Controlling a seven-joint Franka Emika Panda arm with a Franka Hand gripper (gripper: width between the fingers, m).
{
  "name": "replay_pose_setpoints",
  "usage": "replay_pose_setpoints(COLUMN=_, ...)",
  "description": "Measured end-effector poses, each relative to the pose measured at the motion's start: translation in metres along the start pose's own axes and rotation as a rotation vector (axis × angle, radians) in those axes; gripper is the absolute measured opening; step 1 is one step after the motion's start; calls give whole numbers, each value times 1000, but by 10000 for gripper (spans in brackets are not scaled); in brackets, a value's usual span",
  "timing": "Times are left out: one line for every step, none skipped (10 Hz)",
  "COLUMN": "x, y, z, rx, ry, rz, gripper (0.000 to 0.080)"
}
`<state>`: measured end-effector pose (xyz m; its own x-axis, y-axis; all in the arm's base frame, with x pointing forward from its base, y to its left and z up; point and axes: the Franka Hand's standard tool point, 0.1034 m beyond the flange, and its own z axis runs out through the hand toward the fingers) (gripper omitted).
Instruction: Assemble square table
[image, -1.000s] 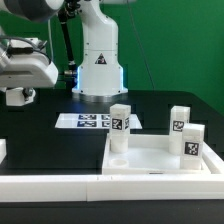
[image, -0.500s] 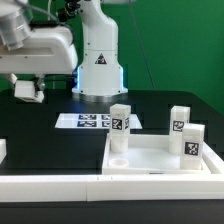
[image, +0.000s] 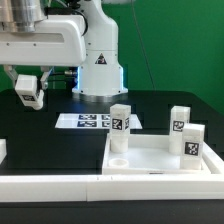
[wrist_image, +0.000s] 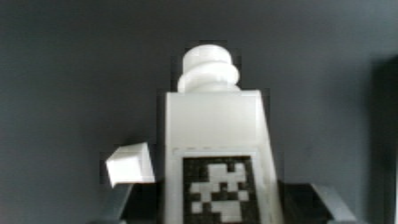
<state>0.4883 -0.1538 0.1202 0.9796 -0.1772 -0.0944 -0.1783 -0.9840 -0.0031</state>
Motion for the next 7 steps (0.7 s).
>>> replay_pose_setpoints(x=8, y=-18, z=-3, rx=-8, ry=88, rz=38, gripper=287)
replay_pose_setpoints(x=17, y=-42, z=-8, rx=-10, ry=157, rz=60, gripper=287)
replay_pose_setpoints(x=35, y=-66, z=-18, rx=-11, ry=251, rz=104, gripper=287)
replay_pose_setpoints(x=50, y=-88, z=-30, rx=5, ry=339, rz=170, gripper=287)
replay_pose_setpoints(x=62, y=-103, z=-41, rx=26, ry=408, rz=207, gripper=287)
replay_pose_setpoints(x=64, y=-96, z=-41, rx=1, ry=502, rz=179, gripper=287)
replay_pose_setpoints(x=58, y=-94, z=-34, rx=-9, ry=523, rz=182, gripper=287)
